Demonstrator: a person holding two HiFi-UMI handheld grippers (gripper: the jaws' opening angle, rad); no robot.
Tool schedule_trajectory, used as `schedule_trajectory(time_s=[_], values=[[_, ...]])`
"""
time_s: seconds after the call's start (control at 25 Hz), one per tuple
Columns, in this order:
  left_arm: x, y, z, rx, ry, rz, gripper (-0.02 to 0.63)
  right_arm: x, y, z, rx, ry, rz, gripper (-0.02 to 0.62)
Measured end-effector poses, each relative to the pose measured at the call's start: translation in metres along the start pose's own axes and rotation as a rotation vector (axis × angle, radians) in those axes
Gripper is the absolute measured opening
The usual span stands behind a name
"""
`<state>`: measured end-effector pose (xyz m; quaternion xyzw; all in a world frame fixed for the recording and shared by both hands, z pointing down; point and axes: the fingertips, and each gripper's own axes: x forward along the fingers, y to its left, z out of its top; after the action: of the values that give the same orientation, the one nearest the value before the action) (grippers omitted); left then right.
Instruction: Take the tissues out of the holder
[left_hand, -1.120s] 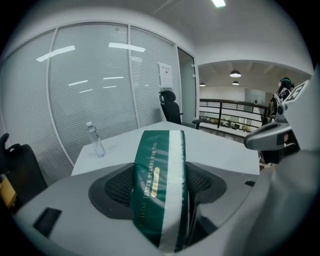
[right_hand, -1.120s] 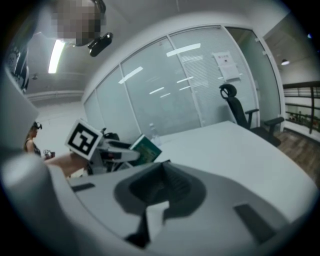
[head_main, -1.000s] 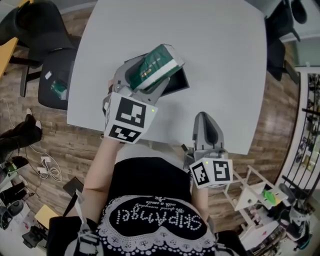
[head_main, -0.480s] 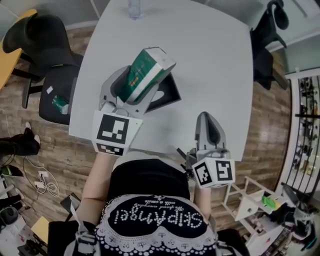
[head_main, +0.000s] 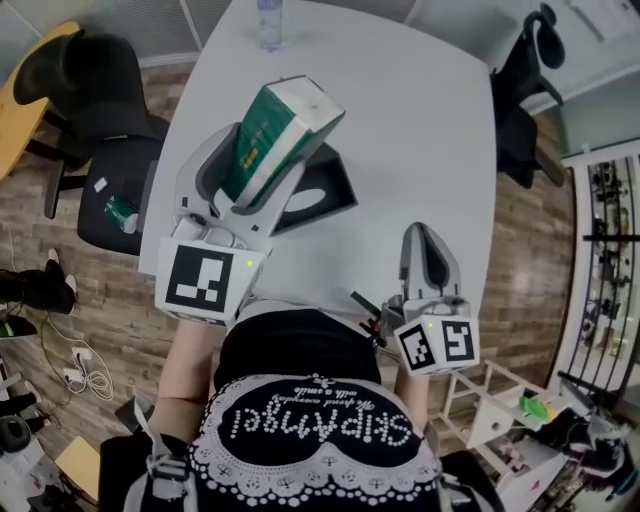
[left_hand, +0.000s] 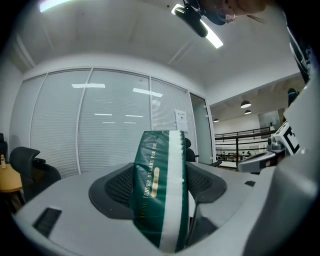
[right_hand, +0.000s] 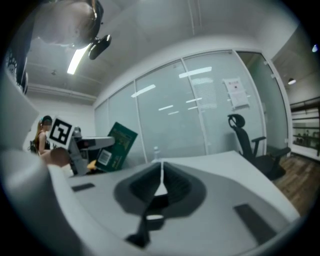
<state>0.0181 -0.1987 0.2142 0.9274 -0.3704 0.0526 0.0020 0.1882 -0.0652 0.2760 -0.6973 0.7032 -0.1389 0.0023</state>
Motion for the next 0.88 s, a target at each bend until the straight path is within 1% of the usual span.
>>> schedule_trajectory(time_s=[0.2,0.36,0.44,0.6,0.72,0.88], values=[[-0.020,0.009,0.012,-0.035,-0.045,0.035,0.331,-0.007,-0.001,0.017,-0.001,-0.040,-0.012,0.037],[-0.036,0.015,0.016,-0.019,-0.068,0.062,0.331,-0.007,-0.001,0.030,0.001,-0.071,-0.013,0.035],[-0.046,0.018,0.016,-0.027,-0.074,0.076,0.331,-0.008,0.002,0.036,-0.003,-0.085,-0.007,0.035],[-0.066,0.027,0.006,-0.052,-0.071,0.110,0.331,-0.003,0.008,0.034,-0.031,-0.090,-0.007,0.035],[-0.079,0.037,-0.002,-0.064,-0.069,0.148,0.331,-0.001,0.011,0.029,-0.027,-0.084,-0.004,0.035],[-0.091,0.047,-0.014,-0.081,-0.036,0.173,0.331,-0.001,0.015,0.026,-0.028,-0.076,-0.001,0.035]])
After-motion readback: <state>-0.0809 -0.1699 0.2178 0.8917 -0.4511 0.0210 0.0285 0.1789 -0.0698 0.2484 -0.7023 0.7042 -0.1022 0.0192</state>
